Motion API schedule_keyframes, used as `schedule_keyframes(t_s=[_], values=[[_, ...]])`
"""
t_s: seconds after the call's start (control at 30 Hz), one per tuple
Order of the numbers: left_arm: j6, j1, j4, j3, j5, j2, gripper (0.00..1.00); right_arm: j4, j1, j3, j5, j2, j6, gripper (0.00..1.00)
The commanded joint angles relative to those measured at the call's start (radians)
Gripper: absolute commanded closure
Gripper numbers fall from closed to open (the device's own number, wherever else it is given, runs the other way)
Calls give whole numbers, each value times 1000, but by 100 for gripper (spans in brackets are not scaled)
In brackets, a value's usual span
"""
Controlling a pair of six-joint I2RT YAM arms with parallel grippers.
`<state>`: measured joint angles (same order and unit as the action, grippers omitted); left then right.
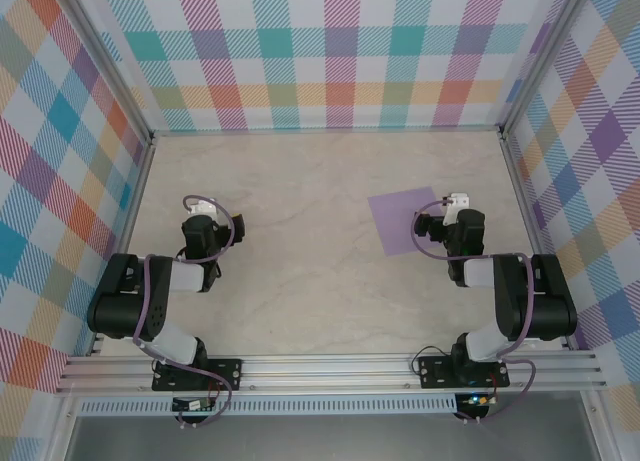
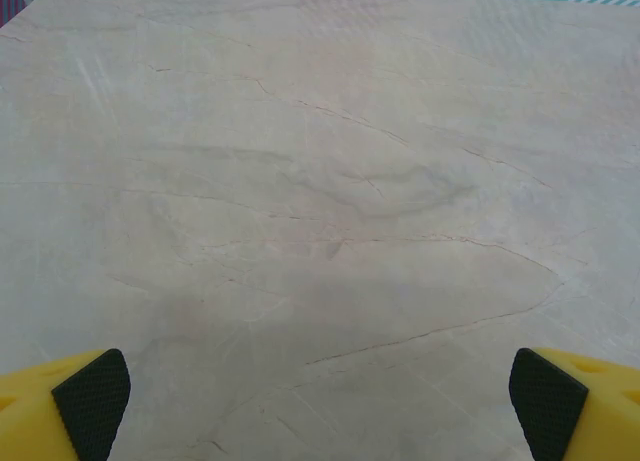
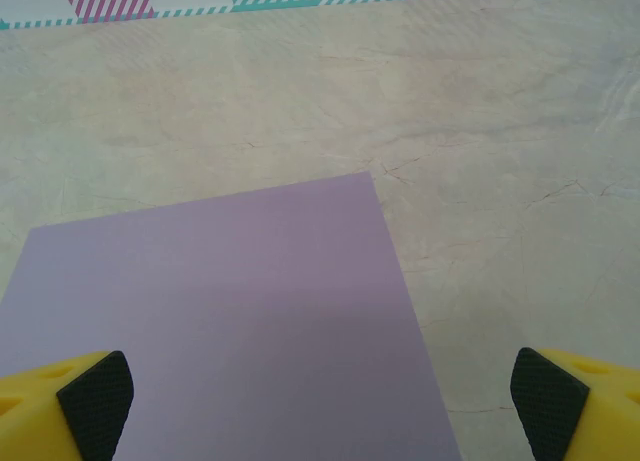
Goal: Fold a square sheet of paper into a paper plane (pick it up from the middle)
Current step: Move the square sheet of paper to the center of the table.
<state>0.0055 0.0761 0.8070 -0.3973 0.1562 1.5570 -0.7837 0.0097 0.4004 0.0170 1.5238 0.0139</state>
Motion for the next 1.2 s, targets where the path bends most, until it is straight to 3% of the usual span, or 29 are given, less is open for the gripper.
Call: schedule_keyframes(t_s=[0.0,0.97,1.07,1.17], values=[[13,3,3,-20,-13,8,0,-8,-5,21,-16,1,5,0],[16,4,1,-17,-12,-2,0,-3,-5,21,-18,-4,4,0],[5,5,-100,-40,15,-74,0,125,-6,52,-7,-95,8,0],[-37,6,-377,-134,67,-169,0,374,-6,127,69,-203,78,0]])
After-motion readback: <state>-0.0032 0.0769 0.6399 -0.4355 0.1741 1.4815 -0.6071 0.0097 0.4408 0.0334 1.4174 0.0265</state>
